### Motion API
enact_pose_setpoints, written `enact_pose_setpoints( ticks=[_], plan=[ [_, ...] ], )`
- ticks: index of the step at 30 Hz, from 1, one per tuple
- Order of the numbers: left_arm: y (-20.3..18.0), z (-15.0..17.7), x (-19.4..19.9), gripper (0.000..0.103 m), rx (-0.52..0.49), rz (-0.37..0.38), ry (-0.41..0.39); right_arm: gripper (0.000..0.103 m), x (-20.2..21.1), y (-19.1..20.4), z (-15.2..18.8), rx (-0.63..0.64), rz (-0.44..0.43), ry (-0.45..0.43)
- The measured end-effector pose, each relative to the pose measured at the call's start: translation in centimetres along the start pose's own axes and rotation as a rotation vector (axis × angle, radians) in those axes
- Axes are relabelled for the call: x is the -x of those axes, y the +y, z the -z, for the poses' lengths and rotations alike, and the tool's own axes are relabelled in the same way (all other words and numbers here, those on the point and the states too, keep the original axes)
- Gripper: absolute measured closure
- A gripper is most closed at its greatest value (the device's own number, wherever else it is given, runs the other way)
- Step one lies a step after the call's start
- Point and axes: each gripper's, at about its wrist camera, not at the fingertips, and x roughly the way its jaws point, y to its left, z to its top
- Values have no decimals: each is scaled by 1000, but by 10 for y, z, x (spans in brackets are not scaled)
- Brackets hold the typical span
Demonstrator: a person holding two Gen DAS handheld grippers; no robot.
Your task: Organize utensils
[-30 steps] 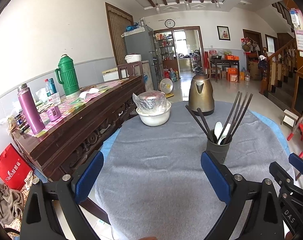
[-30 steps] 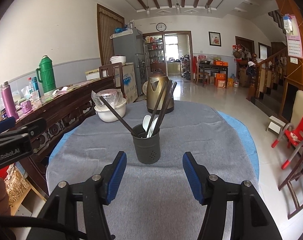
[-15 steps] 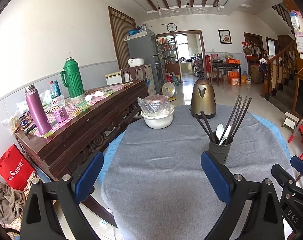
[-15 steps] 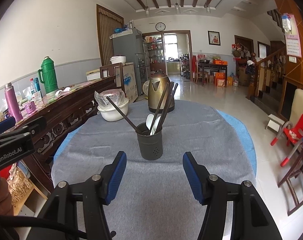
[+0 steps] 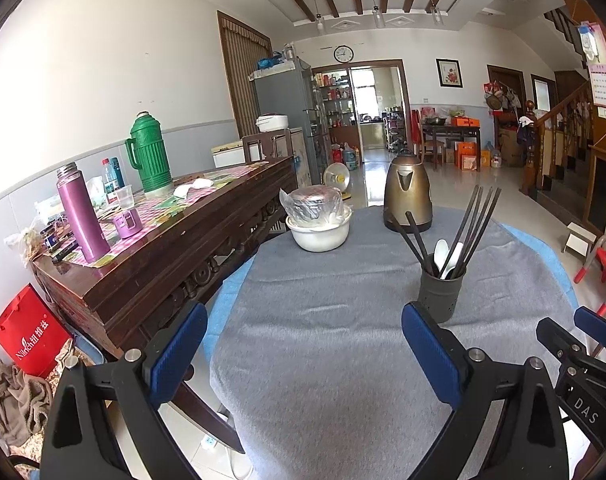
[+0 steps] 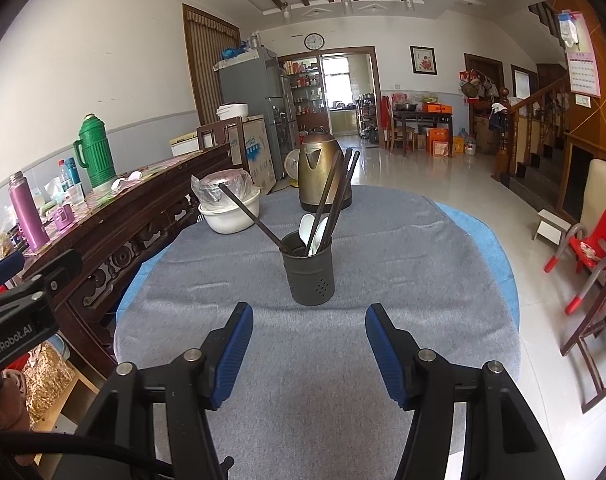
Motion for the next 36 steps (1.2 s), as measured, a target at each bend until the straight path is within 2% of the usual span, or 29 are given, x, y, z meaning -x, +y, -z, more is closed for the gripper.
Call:
enact_pose_setpoints(
  ticks=[21,36],
  plan=[
    [39,7,0,5,60,-11,2,41,5,28,3,35,-10,8],
    [48,8,-1,5,65,-29,3,41,10,35,-1,44,-21,-2]
  ],
)
